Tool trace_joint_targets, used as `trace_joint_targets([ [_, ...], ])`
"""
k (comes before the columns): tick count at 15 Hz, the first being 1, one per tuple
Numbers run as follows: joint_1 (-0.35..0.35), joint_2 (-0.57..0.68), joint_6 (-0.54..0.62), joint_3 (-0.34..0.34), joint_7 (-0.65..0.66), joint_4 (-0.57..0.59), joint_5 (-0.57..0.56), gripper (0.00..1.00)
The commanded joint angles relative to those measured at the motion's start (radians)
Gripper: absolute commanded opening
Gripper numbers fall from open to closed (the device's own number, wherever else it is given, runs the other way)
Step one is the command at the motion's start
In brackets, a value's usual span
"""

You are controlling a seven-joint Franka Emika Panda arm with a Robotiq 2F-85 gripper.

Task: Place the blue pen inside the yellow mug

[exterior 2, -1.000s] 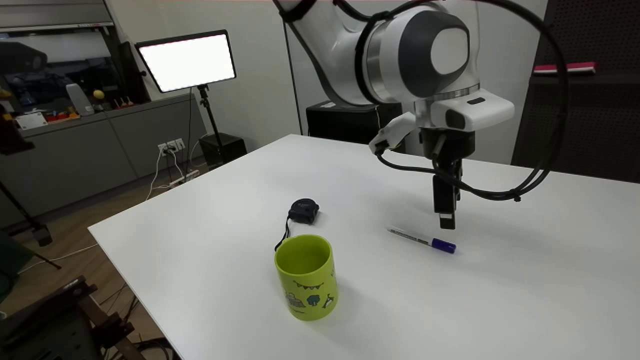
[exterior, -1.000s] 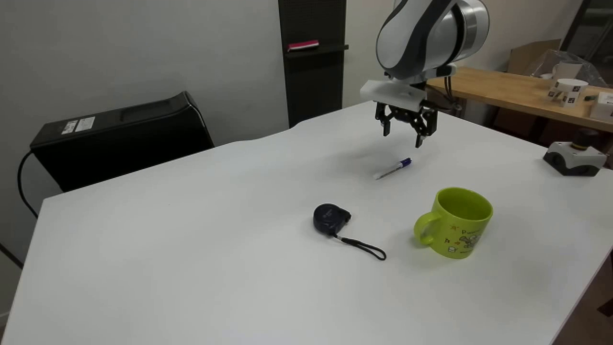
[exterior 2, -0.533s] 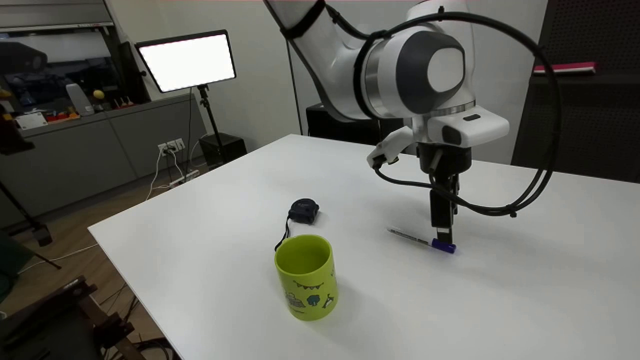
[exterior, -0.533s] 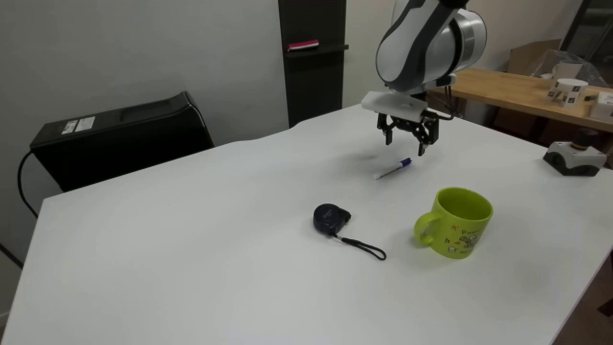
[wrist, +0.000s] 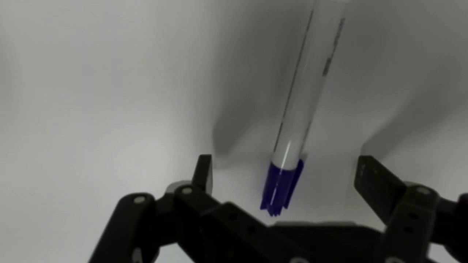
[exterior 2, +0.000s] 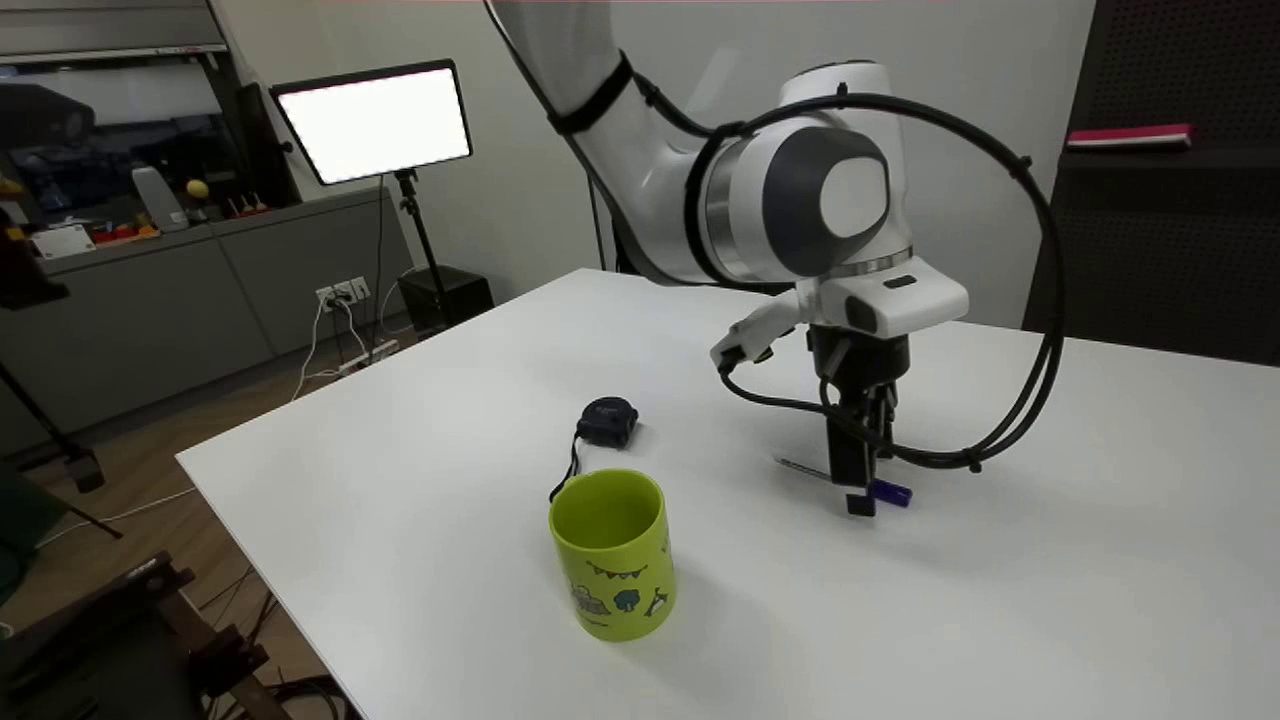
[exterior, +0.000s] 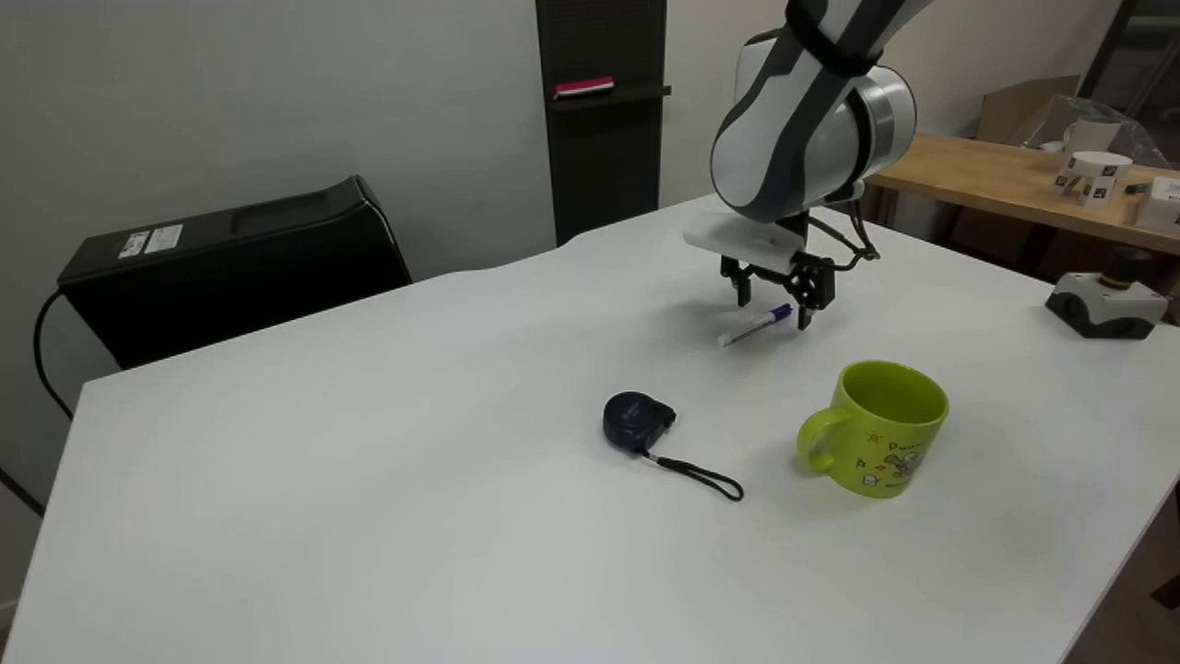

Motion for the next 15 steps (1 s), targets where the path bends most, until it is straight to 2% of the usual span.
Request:
trace_joint_targets([
  [1, -0.005, 0.024, -0.002, 0.028, 0.028, 0.031, 0.022, 1.00],
  [10, 0.018, 0.037, 0.076, 0.034, 0.040, 0.023, 0.021, 1.00],
  [11, 0.022, 0.040, 0.087, 0.033, 0.040, 0.022, 0.020, 0.75],
  [12, 0.028, 0.043, 0.097, 0.029, 0.043, 0.021, 0.019, 0.73],
  [15, 0.041, 0.043, 0.111, 0.021, 0.045, 0.021, 0.016, 0.53],
])
